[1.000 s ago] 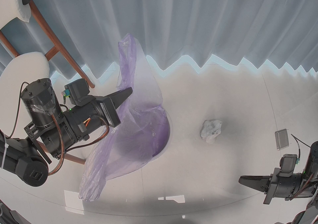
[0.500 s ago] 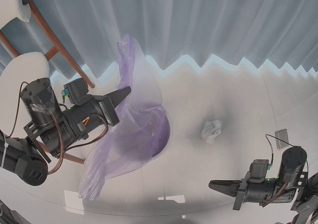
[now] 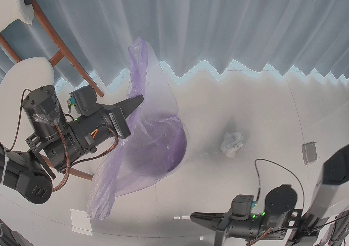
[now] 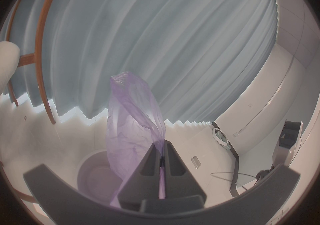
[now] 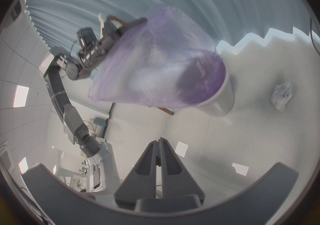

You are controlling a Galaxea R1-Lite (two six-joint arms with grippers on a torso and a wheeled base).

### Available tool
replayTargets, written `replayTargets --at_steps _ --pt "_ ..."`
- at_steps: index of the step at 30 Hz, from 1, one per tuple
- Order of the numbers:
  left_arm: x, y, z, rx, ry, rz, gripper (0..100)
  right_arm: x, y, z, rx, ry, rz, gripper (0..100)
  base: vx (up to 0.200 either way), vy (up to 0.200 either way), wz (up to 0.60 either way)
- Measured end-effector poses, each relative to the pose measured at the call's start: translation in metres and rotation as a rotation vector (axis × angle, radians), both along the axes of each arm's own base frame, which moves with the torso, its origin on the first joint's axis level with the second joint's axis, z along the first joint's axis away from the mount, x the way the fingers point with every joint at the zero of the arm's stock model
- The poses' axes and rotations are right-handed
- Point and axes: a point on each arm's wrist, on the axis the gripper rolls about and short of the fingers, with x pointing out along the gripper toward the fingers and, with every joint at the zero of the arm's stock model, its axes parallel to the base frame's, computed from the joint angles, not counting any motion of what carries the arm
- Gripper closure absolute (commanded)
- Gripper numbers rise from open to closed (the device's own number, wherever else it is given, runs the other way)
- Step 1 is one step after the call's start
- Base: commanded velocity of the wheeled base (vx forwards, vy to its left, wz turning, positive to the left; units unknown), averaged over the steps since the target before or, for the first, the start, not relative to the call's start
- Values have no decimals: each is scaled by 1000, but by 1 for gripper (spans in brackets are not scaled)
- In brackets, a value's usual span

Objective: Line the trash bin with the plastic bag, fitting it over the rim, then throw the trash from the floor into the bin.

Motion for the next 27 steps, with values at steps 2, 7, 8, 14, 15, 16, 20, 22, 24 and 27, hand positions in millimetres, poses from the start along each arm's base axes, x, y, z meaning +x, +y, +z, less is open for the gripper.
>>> replayTargets --at_steps 2,7,8,14,15,16,20,22,24,27 --pt "0 0 0 9 -12 2 100 3 12 -10 -18 1 8 100 0 0 0" --pt "-1 1 3 13 -55 6 100 10 40 -34 -54 -2 16 100 0 0 0" --pt "-1 1 3 13 -59 7 100 11 45 -38 -61 -1 20 100 0 0 0" --pt "-1 0 2 15 -61 6 100 18 67 -50 -43 -11 42 100 0 0 0" --pt "-1 0 2 15 -61 6 100 21 71 -49 -28 -19 43 100 0 0 0" --pt "-1 0 2 16 -60 5 100 24 76 -49 -13 -29 46 100 0 0 0" --pt "-2 0 2 16 -59 4 100 36 95 -48 45 -64 57 100 0 0 0" --pt "-2 0 2 16 -60 4 100 42 105 -48 75 -82 62 100 0 0 0" --pt "-2 0 2 16 -60 3 100 47 115 -48 105 -92 68 100 0 0 0" --pt "-2 0 2 15 -60 3 100 54 131 -48 160 -100 76 100 0 0 0"
